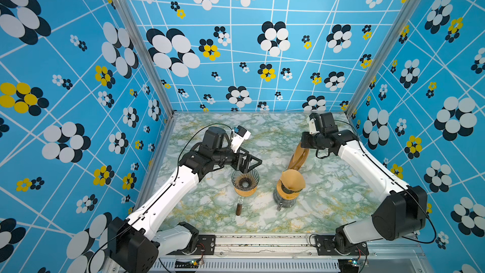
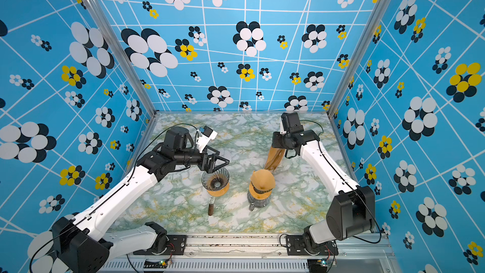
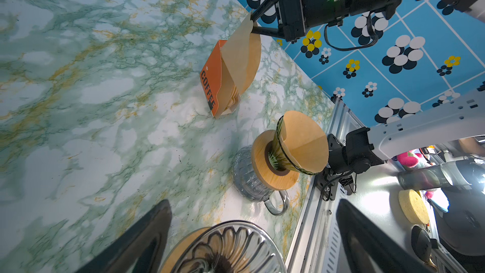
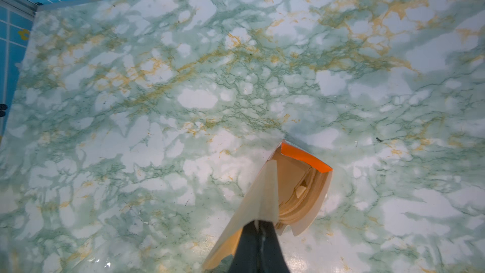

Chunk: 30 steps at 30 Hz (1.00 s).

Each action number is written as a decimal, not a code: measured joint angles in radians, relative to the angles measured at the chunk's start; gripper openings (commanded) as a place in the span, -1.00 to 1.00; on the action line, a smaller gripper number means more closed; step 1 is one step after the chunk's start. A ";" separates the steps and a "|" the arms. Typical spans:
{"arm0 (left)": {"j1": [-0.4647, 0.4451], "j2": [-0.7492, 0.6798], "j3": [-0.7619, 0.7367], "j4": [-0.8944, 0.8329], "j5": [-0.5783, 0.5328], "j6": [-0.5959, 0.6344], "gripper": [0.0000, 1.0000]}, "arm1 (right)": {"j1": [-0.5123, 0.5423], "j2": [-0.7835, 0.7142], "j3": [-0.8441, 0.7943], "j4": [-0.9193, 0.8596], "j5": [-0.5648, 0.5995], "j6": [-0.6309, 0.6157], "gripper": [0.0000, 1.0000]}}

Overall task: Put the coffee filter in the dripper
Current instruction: 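Lift the brown paper filter out of the orange box with the right gripper, then carry the filter over the clear glass dripper with the right gripper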

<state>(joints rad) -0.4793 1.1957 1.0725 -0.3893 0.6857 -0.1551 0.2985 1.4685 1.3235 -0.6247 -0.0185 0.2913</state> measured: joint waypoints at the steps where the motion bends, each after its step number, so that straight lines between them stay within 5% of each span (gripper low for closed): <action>1: 0.000 -0.005 0.000 0.000 -0.006 0.001 0.98 | 0.000 -0.014 0.010 -0.002 -0.010 -0.003 -1.00; 11: 0.000 -0.127 -0.013 0.001 -0.115 0.028 0.98 | 0.058 -0.071 0.156 -0.055 -0.105 -0.026 -1.00; 30: -0.008 -0.427 -0.029 -0.304 -0.203 0.125 0.98 | 0.428 0.128 0.570 -0.461 -0.321 -0.186 -1.00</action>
<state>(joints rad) -0.4870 0.7689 1.0431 -0.6937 0.4828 -0.0299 0.7265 1.5967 1.8935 -1.0855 -0.3397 0.1051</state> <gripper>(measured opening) 0.990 0.049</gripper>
